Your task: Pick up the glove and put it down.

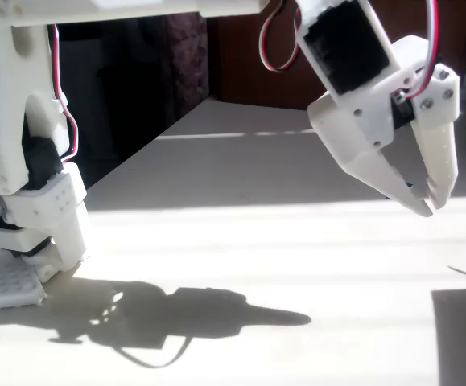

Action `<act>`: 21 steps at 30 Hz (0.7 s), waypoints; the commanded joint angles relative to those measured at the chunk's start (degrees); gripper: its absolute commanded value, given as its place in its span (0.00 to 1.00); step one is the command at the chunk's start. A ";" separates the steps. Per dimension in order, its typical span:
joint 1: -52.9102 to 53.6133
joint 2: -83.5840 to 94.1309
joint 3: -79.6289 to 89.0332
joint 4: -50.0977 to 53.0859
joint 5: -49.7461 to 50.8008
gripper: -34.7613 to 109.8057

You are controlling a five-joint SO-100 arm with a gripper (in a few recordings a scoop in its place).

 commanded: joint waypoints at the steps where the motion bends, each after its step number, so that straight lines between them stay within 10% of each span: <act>1: 1.32 12.74 10.55 -4.04 -0.26 0.24; 21: 1.85 63.72 61.88 -17.67 -0.26 0.24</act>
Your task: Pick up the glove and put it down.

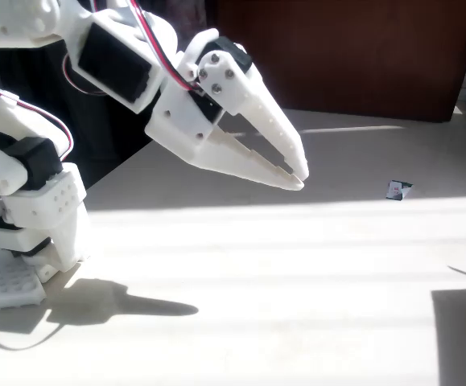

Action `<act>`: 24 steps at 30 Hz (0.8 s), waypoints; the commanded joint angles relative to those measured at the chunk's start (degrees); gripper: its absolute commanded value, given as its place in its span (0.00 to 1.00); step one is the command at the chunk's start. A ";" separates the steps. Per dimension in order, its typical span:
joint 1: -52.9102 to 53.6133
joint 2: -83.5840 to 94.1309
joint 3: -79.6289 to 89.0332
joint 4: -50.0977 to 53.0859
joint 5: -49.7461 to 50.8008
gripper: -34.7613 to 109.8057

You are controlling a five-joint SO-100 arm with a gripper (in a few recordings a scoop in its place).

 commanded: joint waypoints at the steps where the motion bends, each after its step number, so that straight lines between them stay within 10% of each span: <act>1: 0.88 8.79 4.66 -0.97 -0.26 0.24; 24: 0.79 40.69 29.97 -0.26 -0.26 0.24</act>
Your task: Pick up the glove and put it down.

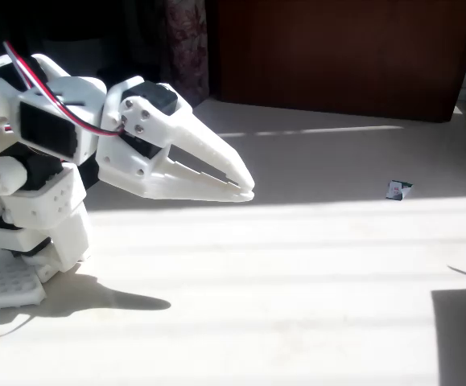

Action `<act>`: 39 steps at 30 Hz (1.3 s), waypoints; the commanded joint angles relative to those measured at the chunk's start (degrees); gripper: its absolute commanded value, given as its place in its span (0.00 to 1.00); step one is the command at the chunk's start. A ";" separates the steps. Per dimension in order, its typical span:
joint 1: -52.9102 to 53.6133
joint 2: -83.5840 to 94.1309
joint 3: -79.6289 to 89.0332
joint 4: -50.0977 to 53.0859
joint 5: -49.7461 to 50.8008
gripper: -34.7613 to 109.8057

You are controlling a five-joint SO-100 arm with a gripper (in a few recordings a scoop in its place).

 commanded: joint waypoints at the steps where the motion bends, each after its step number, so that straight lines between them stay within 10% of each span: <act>1: 0.62 0.62 1.67 -0.26 -0.26 0.24; 23: 0.62 0.53 9.67 0.18 -0.26 0.24; 39: 0.26 0.53 4.66 22.41 -0.26 0.24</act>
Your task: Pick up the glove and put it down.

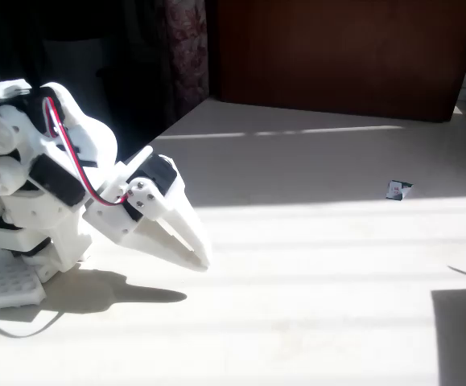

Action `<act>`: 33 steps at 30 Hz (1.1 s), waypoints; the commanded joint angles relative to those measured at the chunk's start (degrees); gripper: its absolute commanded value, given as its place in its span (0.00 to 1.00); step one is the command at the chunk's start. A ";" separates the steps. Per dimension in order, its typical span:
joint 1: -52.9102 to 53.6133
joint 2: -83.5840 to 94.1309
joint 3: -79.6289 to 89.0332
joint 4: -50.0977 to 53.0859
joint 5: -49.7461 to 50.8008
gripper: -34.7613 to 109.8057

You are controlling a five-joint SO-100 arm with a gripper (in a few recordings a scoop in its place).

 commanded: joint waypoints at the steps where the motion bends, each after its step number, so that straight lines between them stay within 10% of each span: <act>1: 0.26 0.44 -2.37 3.52 -0.26 0.24; 33: 0.44 0.62 -2.64 5.01 -0.26 0.24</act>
